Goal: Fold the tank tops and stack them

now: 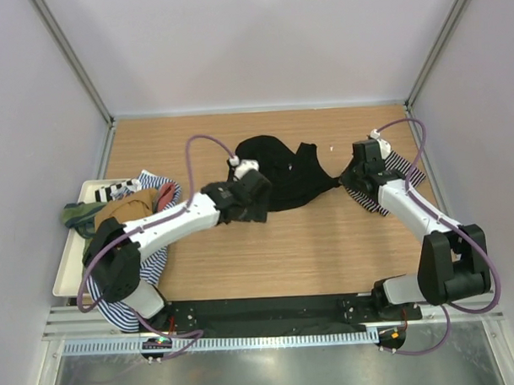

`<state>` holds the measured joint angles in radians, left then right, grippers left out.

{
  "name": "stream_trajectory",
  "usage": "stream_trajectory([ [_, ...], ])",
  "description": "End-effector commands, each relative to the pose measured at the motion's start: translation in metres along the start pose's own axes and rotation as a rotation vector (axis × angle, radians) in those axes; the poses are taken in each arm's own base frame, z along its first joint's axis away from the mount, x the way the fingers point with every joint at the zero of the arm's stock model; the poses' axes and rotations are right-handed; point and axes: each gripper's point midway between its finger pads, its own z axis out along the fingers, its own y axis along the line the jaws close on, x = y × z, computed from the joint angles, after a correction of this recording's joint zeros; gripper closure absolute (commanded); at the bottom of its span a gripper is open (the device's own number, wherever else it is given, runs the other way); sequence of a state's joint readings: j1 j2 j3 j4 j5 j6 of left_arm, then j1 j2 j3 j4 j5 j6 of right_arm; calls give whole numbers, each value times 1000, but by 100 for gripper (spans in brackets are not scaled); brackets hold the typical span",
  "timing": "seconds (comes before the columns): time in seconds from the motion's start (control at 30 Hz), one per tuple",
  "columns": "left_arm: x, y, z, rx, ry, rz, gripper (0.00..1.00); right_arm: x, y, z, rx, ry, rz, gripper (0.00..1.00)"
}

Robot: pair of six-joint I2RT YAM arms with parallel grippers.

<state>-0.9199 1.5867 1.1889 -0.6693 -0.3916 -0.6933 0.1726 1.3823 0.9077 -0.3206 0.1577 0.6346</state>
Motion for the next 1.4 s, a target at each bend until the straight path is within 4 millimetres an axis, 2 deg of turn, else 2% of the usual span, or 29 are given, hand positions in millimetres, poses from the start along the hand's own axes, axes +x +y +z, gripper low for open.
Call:
stream_trajectory([
  [0.0,-36,25,8,39,-29,-117,16,-13,-8,-10,22,-86,7,99],
  [0.07,-43,44,20,8,-14,-154,17,-12,-10,-11,23,-86,7,99],
  [0.13,-43,53,33,-7,18,-171,21,-10,-8,-11,13,-77,5,99],
  [0.17,-46,65,41,-24,32,-200,22,-10,-8,-10,13,-75,6,99],
  [0.2,-48,66,46,-4,46,-219,25,-10,-7,-10,7,-75,5,99],
  [0.23,-49,77,57,-18,66,-252,27,-10,-7,-10,6,-73,6,99],
  [0.47,-63,88,90,22,103,-317,38,-7,-6,-9,2,-65,-1,99],
  [0.7,-52,86,119,33,171,-329,49,-5,-7,-8,4,-62,-4,99],
  [0.83,-41,90,124,8,193,-336,50,-7,-6,-8,0,-63,-6,99],
  [0.93,-35,100,125,-41,186,-336,49,-7,-7,-9,3,-63,-3,99],
  [1.0,-31,102,128,-43,201,-330,54,-7,-5,-9,-6,-62,-2,99],
  [1.07,-29,105,129,-61,214,-331,55,-7,-6,-9,-3,-61,-1,99],
  [1.27,-34,117,122,-106,185,-329,37,-8,-6,-10,-3,-63,-6,99],
  [1.37,-35,122,120,-127,179,-321,34,-8,-5,-11,-7,-61,-4,99],
])
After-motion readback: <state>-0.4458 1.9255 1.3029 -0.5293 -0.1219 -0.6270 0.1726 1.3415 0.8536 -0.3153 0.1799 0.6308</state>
